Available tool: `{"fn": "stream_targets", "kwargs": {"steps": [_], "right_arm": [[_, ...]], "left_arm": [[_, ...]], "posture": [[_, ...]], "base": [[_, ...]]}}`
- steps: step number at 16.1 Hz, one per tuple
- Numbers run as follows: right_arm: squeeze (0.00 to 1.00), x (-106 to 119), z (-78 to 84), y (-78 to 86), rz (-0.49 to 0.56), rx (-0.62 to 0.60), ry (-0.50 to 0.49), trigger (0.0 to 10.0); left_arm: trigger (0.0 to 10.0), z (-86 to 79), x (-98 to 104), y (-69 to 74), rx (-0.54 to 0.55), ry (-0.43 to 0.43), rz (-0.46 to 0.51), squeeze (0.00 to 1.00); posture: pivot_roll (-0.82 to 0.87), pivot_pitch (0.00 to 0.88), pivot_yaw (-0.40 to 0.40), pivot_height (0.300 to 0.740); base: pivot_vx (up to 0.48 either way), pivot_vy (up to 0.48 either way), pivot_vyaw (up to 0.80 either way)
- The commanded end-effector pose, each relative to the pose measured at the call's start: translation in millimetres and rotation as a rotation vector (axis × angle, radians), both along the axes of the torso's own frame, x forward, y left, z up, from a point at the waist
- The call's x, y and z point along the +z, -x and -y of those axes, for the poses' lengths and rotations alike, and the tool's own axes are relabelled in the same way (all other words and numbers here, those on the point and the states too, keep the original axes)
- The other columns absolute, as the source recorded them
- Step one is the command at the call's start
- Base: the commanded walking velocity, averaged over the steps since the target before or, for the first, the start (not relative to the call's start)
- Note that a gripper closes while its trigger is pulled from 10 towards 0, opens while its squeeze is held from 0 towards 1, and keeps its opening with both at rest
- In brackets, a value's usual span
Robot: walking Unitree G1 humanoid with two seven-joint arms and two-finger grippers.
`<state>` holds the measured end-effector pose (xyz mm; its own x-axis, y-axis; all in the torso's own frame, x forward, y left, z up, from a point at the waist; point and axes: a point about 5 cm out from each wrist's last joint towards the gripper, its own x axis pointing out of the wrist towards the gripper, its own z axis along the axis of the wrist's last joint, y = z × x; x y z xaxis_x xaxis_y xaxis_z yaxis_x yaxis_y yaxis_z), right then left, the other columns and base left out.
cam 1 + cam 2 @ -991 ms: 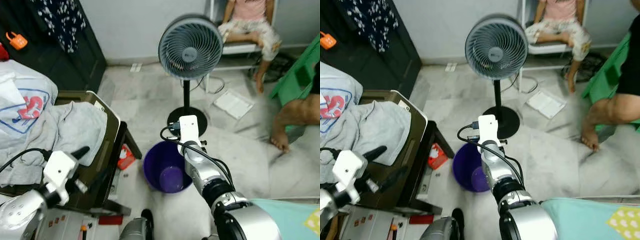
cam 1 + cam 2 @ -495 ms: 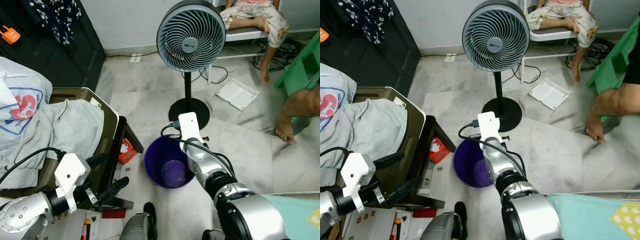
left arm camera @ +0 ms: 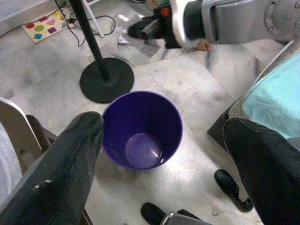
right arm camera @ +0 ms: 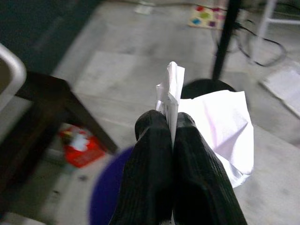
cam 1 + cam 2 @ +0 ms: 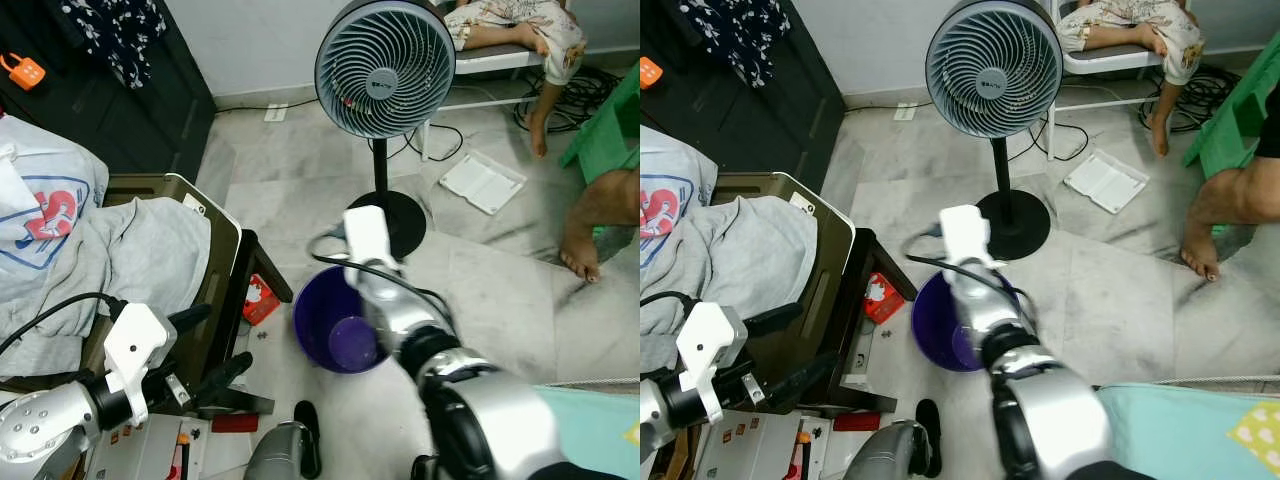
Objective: Clean up the room
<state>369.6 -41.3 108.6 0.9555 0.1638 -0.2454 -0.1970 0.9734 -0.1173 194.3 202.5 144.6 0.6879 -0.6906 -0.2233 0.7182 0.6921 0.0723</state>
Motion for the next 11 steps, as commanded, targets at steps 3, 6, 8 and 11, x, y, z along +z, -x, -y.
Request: {"fn": "stream_targets", "kwargs": {"steps": [3,6,8,11], "right_arm": [[0.0,3,-22.4,4.9,-0.004,0.05,-0.04,10.0],[0.0,3,-27.1,7.0,-0.006,0.067,-0.055,10.0],[0.44,3,-27.6,7.5,-0.002,0.085,-0.083,10.0],[1.0,5,-27.2,6.5,0.009,0.077,-0.076,10.0]], "left_arm": [[10.0,-8.0,1,1.2,0.021,-0.034,-0.01,0.0],[10.0,-6.7,1,-0.6,0.02,-0.033,-0.009,0.0],[10.0,-5.2,1,-1.7,0.02,-0.029,-0.008,0.0],[10.0,-5.1,0,-1.0,0.024,-0.026,-0.008,0.0]], "posture": [[0.28,0.304,0.218,0.74],[0.27,0.303,0.214,0.74],[0.27,0.302,0.212,0.74],[0.27,0.301,0.21,0.74]], "base": [[0.0,0.0,0.0],[0.0,0.0,0.0],[0.0,0.0,0.0],[0.0,0.0,0.0]]}}
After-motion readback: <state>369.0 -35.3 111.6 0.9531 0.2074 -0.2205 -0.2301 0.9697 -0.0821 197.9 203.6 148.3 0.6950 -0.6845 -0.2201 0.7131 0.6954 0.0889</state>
